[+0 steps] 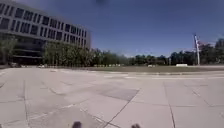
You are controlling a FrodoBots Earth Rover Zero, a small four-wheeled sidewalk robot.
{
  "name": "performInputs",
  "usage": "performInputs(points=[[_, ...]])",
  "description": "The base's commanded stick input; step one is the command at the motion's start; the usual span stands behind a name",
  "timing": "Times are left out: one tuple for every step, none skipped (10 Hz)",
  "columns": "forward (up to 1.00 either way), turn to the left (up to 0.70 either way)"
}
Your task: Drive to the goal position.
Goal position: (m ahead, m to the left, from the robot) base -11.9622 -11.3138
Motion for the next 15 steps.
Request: performInputs(points=[[0.85, -0.32], [0.85, -0.32], [0.85, -0.32], [0.85, -0.32], [0.85, -0.32], [0.00, -0.85], [0.00, -0.85], [0.00, -0.85], [0.00, -0.85], [0.00, -0.85], [0.00, -0.85], [0.00, -0.85], [0.00, -0.85], [0.00, -0.85], [0.00, -0.85]])
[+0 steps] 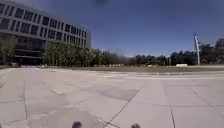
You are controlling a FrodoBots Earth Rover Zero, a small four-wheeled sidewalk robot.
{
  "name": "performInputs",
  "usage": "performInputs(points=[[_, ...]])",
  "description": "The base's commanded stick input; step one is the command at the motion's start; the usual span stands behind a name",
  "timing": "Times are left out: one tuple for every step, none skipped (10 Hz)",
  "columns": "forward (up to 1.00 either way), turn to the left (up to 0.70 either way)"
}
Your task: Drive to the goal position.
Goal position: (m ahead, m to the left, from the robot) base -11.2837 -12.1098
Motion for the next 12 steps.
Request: performInputs(points=[[0.00, -0.85], [0.00, -0.85], [0.00, -0.85], [0.00, -0.85], [0.00, -0.85], [0.00, -0.85], [0.00, -0.85], [0.00, -0.85], [0.00, -0.85], [0.00, -0.85], [0.00, -0.85], [0.00, -0.85]])
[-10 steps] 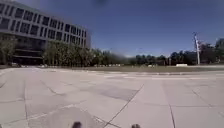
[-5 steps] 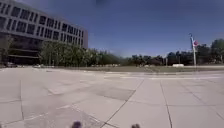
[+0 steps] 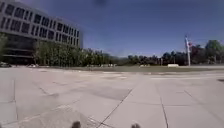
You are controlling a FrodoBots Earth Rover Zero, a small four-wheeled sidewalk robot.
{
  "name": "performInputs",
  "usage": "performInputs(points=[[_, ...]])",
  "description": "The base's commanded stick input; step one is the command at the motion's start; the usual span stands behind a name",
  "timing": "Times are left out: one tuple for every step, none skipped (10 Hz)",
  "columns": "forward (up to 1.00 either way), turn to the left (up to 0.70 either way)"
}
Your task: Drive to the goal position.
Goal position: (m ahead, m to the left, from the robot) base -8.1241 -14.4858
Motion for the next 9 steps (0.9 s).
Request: performInputs(points=[[0.00, -0.85], [0.00, -0.85], [0.00, -0.85], [0.00, -0.47], [0.00, 0.00], [0.00, 0.00], [0.00, 0.00], [0.00, 0.00], [0.00, 0.00]])
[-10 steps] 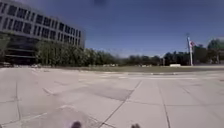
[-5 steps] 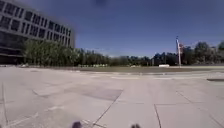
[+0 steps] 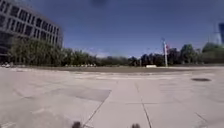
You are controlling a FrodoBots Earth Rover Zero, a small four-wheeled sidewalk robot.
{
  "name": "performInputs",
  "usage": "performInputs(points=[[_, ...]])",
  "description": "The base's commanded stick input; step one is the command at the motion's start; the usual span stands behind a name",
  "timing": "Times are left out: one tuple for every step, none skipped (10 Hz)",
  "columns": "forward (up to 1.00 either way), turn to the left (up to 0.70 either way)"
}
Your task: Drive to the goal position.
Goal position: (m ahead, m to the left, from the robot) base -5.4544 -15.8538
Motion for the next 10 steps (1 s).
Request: performInputs(points=[[0.00, 0.00], [0.00, -0.06], [0.00, -0.46], [0.05, -0.82], [0.85, -0.31], [0.85, -0.31], [0.85, -0.31], [0.85, -0.31], [0.85, -0.31], [0.85, -0.31]])
